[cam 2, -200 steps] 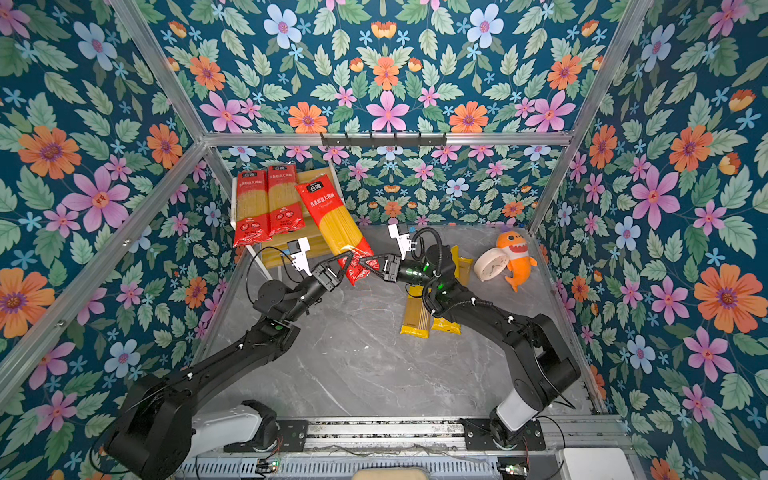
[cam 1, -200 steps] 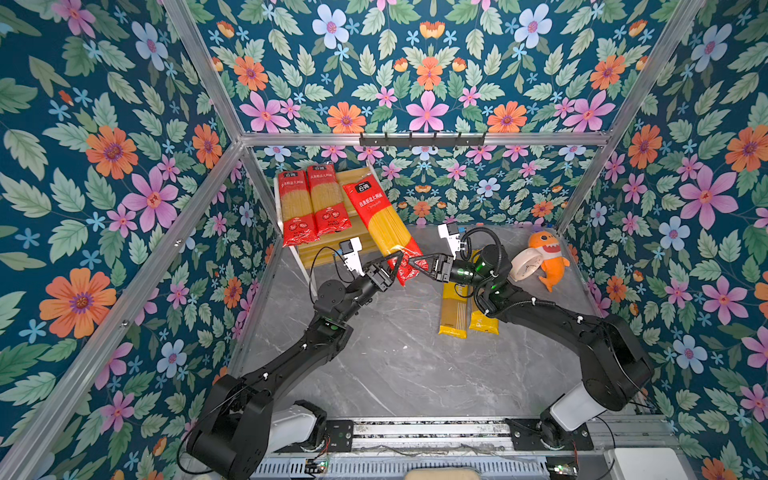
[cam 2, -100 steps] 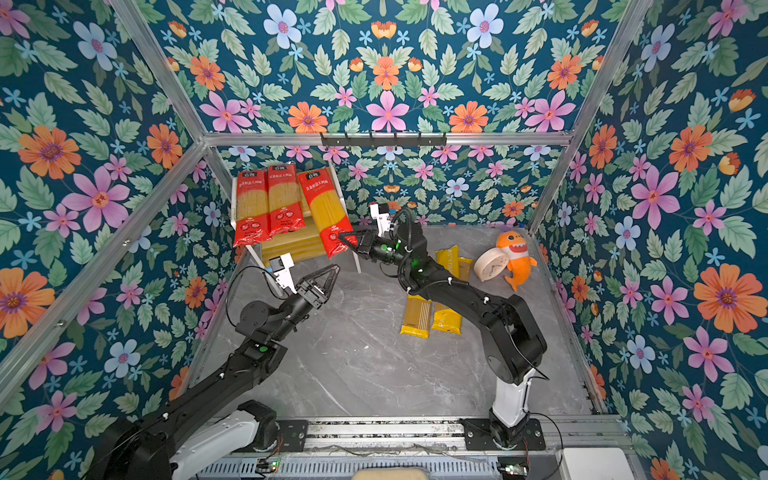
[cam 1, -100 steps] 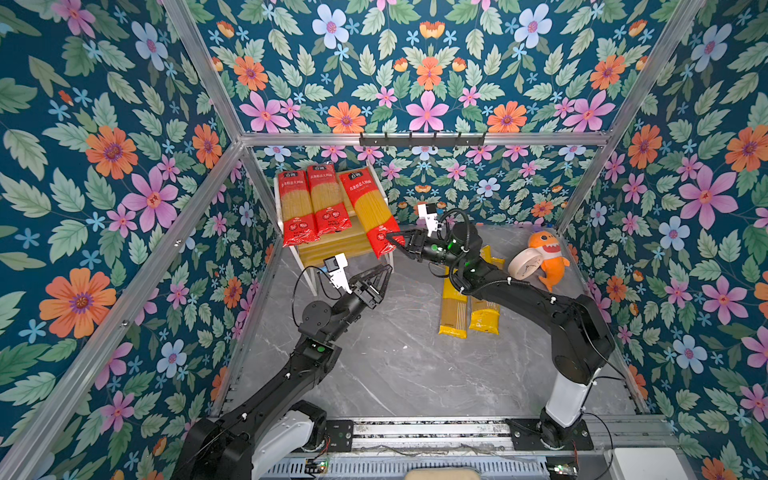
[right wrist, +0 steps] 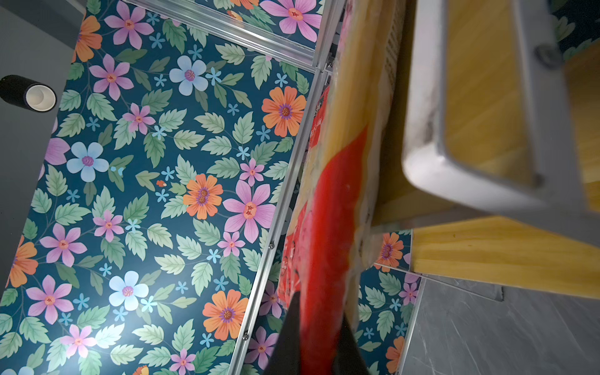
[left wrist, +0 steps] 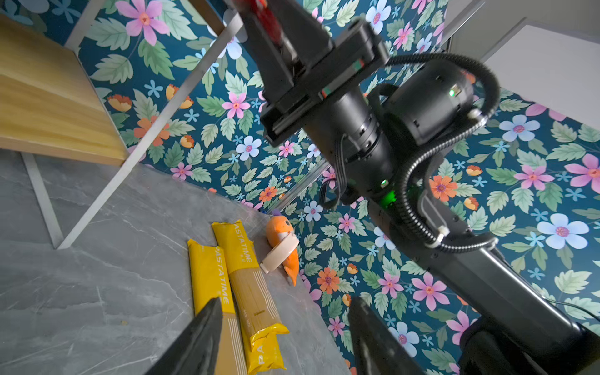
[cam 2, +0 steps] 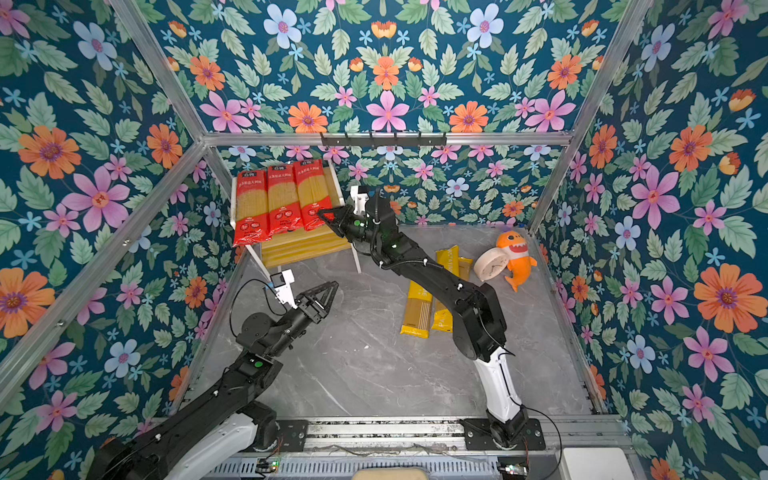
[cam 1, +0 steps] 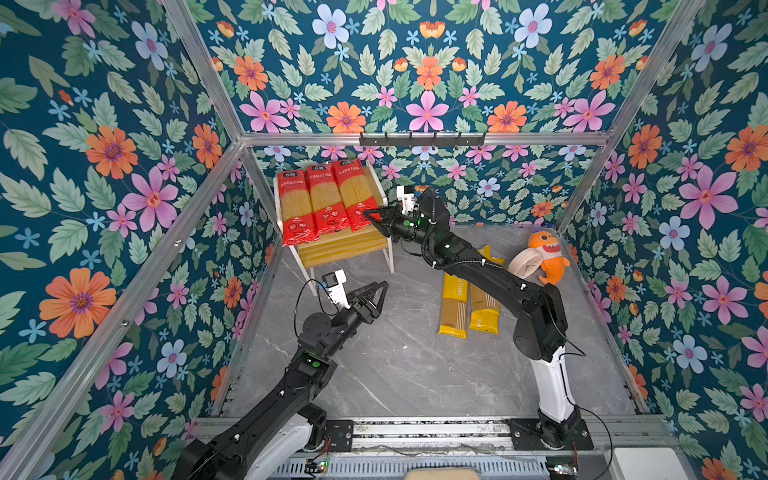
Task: Place and organize the pasta boxes and bags onto the shelf
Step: 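Push the red bag onto the upper shelf with the right gripper while the left withdraws, then withdraw the right gripper from the shelf and reach the yellow pack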
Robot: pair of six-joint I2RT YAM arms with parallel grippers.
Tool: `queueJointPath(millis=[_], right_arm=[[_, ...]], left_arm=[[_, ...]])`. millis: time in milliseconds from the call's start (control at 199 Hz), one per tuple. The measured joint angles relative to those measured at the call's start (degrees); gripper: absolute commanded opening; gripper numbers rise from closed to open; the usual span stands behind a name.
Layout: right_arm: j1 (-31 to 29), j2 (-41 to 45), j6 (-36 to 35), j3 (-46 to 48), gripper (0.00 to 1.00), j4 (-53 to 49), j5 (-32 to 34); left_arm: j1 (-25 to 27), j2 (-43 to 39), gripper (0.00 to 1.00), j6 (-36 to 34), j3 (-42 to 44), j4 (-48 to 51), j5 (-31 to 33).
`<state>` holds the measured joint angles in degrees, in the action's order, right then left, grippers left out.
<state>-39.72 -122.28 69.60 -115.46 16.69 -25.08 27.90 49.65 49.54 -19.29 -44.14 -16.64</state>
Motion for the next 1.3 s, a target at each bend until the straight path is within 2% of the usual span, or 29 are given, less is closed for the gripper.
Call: queueJointPath(millis=[130,206,281,507,672,873,968,1099,1304], right_arm=[[-0.07,0.24,-0.83,0.11,0.34,-0.33,-0.94],[-0.04,1.42,-0.92,2.23,0.36,-0.37,-1.36],[-0.07,2.91,-0.9,5.05,0.33,-0.13,-1.62],[-0.55,3.78,0.68,8.07,0.13,2.38,-1.6],[-0.31,1.18,1.16,2.71,0.11,1.22,-2.01],[0.35,-3.61,1.07,-7.08,0.15,-3.61,-2.38],[0.37,-4.11,0.68,-8.13,0.21,-5.66,-2.38],[0.37,-3.76,0.15,-7.85,0.37,-6.4,-2.4],[0.48,0.79,-2.36,-0.37,0.53,-4.26,-2.47]], left_arm=[[0.11,0.09,0.64,-0.33,0.07,0.0,0.0],[0.11,0.55,0.65,-0.66,0.11,-0.17,0.0],[0.11,1.79,0.64,-0.9,0.31,-0.68,0.0],[0.28,6.29,0.64,-0.83,-0.48,-2.69,-1.36],[0.94,7.5,0.64,-0.42,-1.03,-4.33,-1.4],[1.62,7.43,0.65,-0.39,-0.57,-4.92,0.09],[1.95,7.39,0.65,-0.44,-0.81,-4.85,0.72],[2.45,7.45,0.65,-1.05,-1.77,-4.31,1.22],[2.99,7.98,0.65,-2.45,-1.86,-2.45,1.81]])
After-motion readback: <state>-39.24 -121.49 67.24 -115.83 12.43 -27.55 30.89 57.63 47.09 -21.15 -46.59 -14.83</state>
